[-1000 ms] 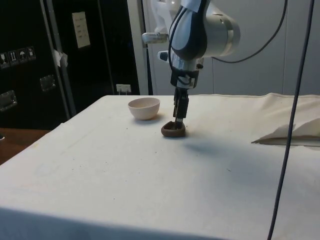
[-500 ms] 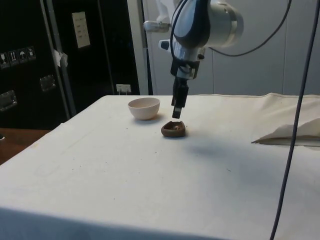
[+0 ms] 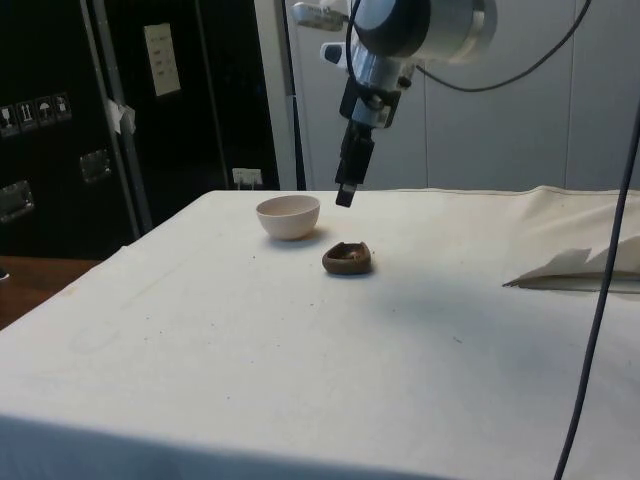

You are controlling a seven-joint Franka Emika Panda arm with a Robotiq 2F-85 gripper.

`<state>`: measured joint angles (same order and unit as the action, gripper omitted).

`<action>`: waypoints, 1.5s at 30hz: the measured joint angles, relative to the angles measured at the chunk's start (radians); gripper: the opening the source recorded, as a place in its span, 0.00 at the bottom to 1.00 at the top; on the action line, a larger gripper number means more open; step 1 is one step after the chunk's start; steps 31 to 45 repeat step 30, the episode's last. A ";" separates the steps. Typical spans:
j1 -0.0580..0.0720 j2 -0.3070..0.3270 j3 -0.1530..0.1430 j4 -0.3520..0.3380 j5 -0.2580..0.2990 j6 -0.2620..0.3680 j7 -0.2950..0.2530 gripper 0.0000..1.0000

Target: Pour the coffee beans from the cup into the bowl.

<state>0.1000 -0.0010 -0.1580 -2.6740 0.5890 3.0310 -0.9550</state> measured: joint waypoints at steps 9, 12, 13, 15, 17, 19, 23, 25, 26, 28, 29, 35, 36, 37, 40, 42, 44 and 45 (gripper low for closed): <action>-0.004 -0.032 0.001 0.001 0.000 0.001 0.001 1.00; -0.004 -0.038 0.002 0.002 0.000 0.003 0.002 1.00; -0.004 -0.043 0.002 0.005 0.000 0.006 0.004 1.00; -0.005 -0.045 0.003 0.011 0.000 0.009 0.007 1.00; -0.005 -0.045 0.003 0.022 0.000 0.009 0.009 1.00; -0.006 -0.044 0.004 0.033 0.000 0.009 0.011 1.00; -0.007 -0.041 0.004 0.053 0.000 0.006 0.011 1.00; -0.008 -0.036 0.004 0.076 0.000 0.002 0.012 1.00; -0.009 -0.035 0.004 0.084 0.000 -0.001 0.012 1.00; -0.010 -0.034 0.004 0.097 0.000 -0.004 0.012 1.00; -0.011 -0.032 0.004 0.109 0.000 -0.007 0.012 1.00; -0.011 -0.032 0.004 0.109 0.000 -0.007 0.012 1.00; -0.011 -0.032 0.004 0.109 0.000 -0.007 0.012 1.00; -0.011 -0.032 0.004 0.109 0.000 -0.007 0.012 1.00; -0.011 -0.032 0.004 0.109 0.000 -0.007 0.012 1.00; -0.011 -0.032 0.004 0.109 0.000 -0.007 0.012 1.00; -0.011 -0.032 0.004 0.109 0.000 -0.007 0.012 1.00; -0.011 -0.032 0.004 0.109 0.000 -0.007 0.012 1.00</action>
